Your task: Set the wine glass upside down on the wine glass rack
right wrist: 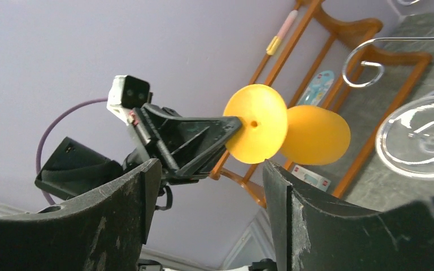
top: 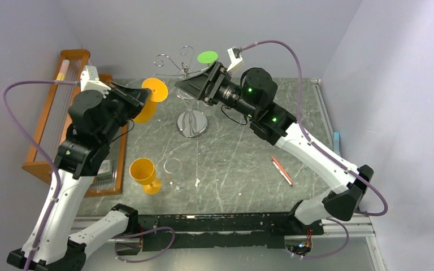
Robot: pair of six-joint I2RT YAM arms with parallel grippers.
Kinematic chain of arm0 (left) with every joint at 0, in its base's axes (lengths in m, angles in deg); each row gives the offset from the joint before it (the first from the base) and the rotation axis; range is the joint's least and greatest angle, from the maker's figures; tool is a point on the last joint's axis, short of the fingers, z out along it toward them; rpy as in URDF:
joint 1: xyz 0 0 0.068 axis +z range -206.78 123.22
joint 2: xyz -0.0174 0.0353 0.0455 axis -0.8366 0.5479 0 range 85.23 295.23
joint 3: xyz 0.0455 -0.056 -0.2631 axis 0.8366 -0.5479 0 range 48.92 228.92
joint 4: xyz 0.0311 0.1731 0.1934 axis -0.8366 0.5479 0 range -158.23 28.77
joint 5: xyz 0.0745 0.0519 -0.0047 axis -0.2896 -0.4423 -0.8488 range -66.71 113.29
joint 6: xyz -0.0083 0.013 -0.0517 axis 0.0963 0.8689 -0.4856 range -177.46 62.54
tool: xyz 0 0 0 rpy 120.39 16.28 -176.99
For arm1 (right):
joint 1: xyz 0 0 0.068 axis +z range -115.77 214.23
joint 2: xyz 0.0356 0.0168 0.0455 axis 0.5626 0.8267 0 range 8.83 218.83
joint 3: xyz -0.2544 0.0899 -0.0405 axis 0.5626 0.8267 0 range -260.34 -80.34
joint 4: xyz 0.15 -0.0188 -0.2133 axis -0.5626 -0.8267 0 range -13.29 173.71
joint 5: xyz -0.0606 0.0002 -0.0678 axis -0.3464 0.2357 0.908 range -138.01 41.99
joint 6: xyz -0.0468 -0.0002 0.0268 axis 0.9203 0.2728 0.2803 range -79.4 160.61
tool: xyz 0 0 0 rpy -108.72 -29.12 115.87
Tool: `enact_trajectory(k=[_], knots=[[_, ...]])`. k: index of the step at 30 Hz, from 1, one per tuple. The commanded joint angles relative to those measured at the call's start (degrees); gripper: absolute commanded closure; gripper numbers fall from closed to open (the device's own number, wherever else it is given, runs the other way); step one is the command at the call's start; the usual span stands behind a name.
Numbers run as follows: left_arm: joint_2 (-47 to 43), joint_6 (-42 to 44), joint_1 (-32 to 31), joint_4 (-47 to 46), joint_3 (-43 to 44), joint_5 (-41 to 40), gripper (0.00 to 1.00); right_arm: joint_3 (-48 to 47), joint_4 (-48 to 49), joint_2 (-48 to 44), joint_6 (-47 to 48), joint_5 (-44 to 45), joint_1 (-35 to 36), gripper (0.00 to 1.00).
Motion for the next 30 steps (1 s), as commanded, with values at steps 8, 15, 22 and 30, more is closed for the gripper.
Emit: enact_trajectory(k=[8, 15, 22, 30], knots=[[7.1, -8.0, 0.2, -9.3, -4.9, 5.7, 0.95, 7.5, -0.8, -9.1, 8.9, 5.4, -1.4, 0.32], [12.1, -6.9, 0.3, -11.6, -2.0, 1.8, 0.95, 10.4, 0.7, -13.1, 11.8, 8.0, -1.4, 0.32], [15.3, -7.4, 0.6, -16.4, -1.9, -1.5, 0.95, 11.0, 0.2, -14.9, 13.5, 10.3, -1.4, 0.32], [18.5, -9.0, 3.4, -21.6, -1.8, -3.1, 0.95, 11.6, -0.2, -16.1, 14.2, 12.5, -1.4, 0.33]])
